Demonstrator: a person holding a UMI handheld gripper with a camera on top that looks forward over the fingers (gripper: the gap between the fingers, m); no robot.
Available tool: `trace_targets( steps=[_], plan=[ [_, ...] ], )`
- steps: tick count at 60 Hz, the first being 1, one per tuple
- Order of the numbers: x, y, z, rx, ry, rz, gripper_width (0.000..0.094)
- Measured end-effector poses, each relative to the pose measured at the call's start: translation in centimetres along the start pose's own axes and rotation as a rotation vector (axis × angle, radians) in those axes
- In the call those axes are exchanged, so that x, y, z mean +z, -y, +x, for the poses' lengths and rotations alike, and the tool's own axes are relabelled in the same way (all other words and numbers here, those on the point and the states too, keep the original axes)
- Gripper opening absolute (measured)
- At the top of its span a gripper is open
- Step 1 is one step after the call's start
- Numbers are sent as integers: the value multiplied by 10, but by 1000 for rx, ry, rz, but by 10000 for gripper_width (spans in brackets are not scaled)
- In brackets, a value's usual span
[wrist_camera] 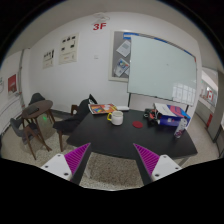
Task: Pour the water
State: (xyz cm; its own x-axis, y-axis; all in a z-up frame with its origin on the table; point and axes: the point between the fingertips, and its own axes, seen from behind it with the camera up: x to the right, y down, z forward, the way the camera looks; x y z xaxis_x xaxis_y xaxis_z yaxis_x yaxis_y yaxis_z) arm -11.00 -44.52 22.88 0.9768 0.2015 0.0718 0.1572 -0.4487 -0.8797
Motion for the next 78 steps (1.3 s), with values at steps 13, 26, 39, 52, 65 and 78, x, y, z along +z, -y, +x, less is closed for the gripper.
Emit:
trace_targets(
  steps=[13, 26, 39, 52, 65, 78],
  plan=[
    [27, -40, 82, 52, -69, -63, 845],
    [89, -105, 237, 104, -194, -135, 844],
    [181, -114, 405, 120, -287, -101, 846],
    [275, -81, 524, 161, -306, -23, 843],
    [354, -45, 570, 144, -283, 66, 812],
    [382, -35, 581, 149, -265, 122, 518]
  ],
)
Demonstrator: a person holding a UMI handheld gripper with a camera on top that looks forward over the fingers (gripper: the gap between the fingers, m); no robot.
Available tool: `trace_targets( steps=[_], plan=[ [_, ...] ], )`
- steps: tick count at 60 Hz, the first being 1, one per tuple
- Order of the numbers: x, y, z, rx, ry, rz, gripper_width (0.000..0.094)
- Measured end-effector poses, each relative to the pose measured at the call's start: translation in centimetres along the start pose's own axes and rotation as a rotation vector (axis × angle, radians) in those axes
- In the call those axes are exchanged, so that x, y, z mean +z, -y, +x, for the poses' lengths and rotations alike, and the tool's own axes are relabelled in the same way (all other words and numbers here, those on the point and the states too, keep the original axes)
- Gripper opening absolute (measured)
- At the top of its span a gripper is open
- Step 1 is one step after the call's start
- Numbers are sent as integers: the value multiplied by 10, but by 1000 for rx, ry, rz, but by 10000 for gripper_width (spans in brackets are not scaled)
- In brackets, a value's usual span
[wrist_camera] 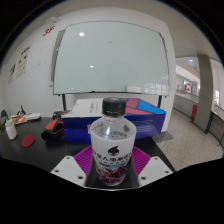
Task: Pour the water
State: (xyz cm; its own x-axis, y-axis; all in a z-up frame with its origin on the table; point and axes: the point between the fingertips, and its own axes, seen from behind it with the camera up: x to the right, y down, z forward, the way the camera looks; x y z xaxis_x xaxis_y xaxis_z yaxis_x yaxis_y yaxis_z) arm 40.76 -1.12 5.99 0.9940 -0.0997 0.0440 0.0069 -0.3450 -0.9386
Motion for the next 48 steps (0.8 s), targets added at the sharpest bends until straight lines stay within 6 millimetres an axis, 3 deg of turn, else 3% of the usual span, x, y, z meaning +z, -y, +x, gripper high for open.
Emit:
trace_targets(
  steps=[8, 20, 24, 30, 40, 48],
  plan=[
    [-1, 2, 0, -9, -2, 30, 408],
    [-3, 6, 1, -43, -43, 28, 384],
    [-7, 20, 2, -66, -79, 41, 383],
    [-18, 56, -5, -123, -122, 82, 387],
    [-43, 149, -36, -343, -254, 171, 386],
    [-63, 223, -102, -616, -399, 257, 386]
  ],
)
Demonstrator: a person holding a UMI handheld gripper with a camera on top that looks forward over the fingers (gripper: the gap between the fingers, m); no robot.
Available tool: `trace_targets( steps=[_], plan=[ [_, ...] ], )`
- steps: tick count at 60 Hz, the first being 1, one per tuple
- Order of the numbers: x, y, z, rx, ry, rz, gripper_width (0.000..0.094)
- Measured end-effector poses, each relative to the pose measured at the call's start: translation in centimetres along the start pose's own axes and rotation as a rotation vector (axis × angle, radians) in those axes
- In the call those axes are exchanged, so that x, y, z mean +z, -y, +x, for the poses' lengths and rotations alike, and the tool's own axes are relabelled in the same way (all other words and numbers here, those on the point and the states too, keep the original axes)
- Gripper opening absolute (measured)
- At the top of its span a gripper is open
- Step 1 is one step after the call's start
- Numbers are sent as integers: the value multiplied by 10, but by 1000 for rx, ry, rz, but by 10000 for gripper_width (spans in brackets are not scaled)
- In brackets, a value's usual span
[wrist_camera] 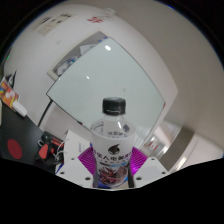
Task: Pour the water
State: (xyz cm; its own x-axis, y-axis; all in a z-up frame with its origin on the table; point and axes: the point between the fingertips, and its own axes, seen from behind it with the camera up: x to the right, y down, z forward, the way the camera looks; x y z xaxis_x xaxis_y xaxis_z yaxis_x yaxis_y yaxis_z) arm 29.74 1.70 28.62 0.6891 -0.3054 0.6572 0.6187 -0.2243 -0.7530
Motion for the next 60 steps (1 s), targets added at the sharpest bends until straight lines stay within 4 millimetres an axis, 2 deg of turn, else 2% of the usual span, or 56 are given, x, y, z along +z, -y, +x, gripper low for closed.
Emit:
trace_targets(
  steps=[3, 7, 12, 14, 17, 21, 24, 25, 26, 27, 32, 33, 35, 39, 40, 42, 47, 54, 60],
  plan=[
    [-4, 39, -3, -126, -34, 43, 385],
    [-15, 89, -26, -305, -69, 111, 386],
    [-24, 144, -77, -555, -83, 219, 386],
    [-29, 156, -98, -644, -68, 270, 386],
    [-36, 184, -140, -791, -41, 321, 385],
    [-44, 198, -194, -939, 3, 402, 384],
    [-46, 197, -230, -1075, 36, 434, 384],
    [-48, 186, -241, -1102, 53, 457, 384],
    [-53, 194, -256, -1150, 63, 457, 384],
    [-54, 192, -267, -1187, 76, 466, 386],
    [-62, 186, -308, -1336, 112, 520, 385],
    [-62, 175, -310, -1353, 121, 538, 382],
    [-66, 180, -329, -1405, 126, 539, 386],
    [-70, 174, -347, -1464, 145, 539, 385],
    [-66, 167, -345, -1469, 152, 545, 383],
    [-67, 168, -352, -1482, 156, 542, 390],
    [-68, 169, -353, -1486, 160, 538, 385],
    [-69, 179, -341, -1413, 162, 527, 387],
    [-73, 200, -313, -1204, 179, 501, 385]
  ],
)
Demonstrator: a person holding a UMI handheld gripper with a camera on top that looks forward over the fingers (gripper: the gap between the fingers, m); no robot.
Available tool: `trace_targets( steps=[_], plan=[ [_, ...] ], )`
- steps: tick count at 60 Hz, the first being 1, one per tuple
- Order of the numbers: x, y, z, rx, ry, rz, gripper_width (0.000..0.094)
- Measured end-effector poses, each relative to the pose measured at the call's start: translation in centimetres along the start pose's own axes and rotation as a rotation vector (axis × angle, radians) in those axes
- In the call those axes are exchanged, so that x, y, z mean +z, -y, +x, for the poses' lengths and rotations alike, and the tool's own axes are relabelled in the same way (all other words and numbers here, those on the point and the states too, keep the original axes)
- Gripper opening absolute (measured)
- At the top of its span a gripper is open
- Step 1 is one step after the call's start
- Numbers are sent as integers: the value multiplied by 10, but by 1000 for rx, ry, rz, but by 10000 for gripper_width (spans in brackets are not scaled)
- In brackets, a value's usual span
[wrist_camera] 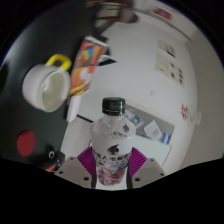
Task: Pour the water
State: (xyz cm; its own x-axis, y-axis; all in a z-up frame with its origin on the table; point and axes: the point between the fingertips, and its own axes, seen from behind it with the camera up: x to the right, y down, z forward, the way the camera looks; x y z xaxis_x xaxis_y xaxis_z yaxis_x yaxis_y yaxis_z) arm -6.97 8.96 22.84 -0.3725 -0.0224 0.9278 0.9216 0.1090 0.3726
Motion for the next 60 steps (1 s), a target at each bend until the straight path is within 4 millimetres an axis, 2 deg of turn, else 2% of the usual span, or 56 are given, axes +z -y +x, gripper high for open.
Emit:
trace_targets(
  steps=[9, 14, 16, 20, 21, 22, 29, 30, 31, 33, 36, 37, 39, 44, 51, 56, 60],
  plan=[
    [-14, -37, 57, 575, -27, -32, 386],
    [-23, -63, 65, 935, -8, -64, 385],
    [-25, -67, 61, 1073, 14, -72, 386],
    [-27, -70, 46, 1319, 60, -68, 385],
    [-26, -55, 38, 1365, 63, -78, 385],
    [-27, -68, 34, 1427, 93, -65, 386],
    [-26, -72, -22, 1717, 184, -104, 386],
    [-21, -48, -34, 1738, 177, -127, 385],
    [-22, -64, -42, 1771, 198, -131, 385],
    [-21, -66, -59, 1813, 225, -149, 386],
    [-20, -67, -81, 1854, 255, -172, 384],
    [-18, -53, -88, 1859, 250, -184, 384],
    [-16, -56, -106, 1871, 271, -193, 384],
    [-12, -49, -137, 1895, 315, -209, 384],
    [-8, -30, -170, 1909, 356, -210, 381],
    [-12, -20, -196, 1905, 389, -243, 403],
    [-14, -20, -192, 1886, 337, -199, 389]
  ],
)
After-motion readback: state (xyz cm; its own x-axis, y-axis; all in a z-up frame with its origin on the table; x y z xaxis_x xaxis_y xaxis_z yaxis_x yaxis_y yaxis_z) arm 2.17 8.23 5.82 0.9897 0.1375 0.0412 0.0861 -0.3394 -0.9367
